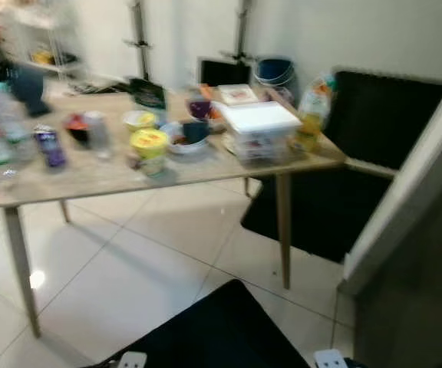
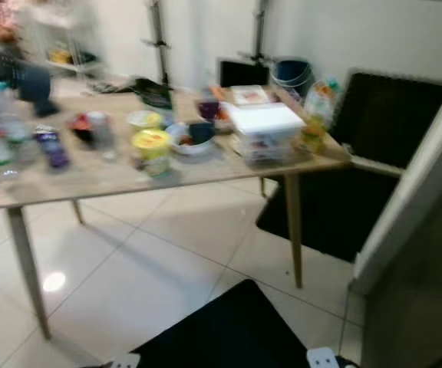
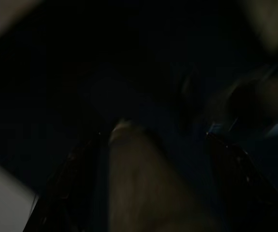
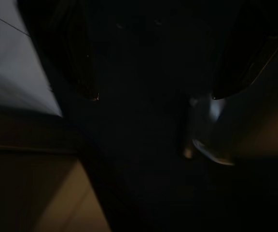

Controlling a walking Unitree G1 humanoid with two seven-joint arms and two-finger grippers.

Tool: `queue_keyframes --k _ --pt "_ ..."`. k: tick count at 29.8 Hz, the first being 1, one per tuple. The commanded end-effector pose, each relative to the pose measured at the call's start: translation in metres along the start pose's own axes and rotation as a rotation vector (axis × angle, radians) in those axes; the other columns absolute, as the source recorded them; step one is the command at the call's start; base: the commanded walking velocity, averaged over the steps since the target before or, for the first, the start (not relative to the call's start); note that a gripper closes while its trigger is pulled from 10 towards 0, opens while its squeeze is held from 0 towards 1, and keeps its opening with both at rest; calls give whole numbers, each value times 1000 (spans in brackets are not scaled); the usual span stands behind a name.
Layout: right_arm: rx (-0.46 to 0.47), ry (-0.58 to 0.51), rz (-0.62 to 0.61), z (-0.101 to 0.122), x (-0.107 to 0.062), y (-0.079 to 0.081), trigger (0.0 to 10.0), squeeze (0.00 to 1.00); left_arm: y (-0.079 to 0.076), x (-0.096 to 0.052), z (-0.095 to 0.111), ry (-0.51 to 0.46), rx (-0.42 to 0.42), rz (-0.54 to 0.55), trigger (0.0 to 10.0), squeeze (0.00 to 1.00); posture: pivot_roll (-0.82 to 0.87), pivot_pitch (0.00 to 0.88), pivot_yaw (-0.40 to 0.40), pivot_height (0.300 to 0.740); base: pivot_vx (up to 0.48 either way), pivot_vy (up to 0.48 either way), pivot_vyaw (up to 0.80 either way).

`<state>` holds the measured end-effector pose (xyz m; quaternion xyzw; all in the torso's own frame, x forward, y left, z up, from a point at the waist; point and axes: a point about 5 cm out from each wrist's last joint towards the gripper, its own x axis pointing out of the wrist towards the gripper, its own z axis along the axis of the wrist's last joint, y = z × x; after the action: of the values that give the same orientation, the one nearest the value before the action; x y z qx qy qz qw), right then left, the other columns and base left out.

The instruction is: Restocking fridge

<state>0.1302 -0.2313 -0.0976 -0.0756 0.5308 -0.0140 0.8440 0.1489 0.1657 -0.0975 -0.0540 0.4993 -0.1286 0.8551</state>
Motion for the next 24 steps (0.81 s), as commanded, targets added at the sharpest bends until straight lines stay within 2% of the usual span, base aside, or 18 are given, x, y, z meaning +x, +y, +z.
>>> queue_keyframes --k 1,24 --pt "12 -31 11 9 2 5 10000 0 4 -4 -12 42 -3 16 10000 0 -68 0 9 740 247 0 -438" --pt "25 -29 12 7 1 7 10000 0 6 -4 -13 44 -3 16 10000 0 -70 9 15 740 245 0 0"
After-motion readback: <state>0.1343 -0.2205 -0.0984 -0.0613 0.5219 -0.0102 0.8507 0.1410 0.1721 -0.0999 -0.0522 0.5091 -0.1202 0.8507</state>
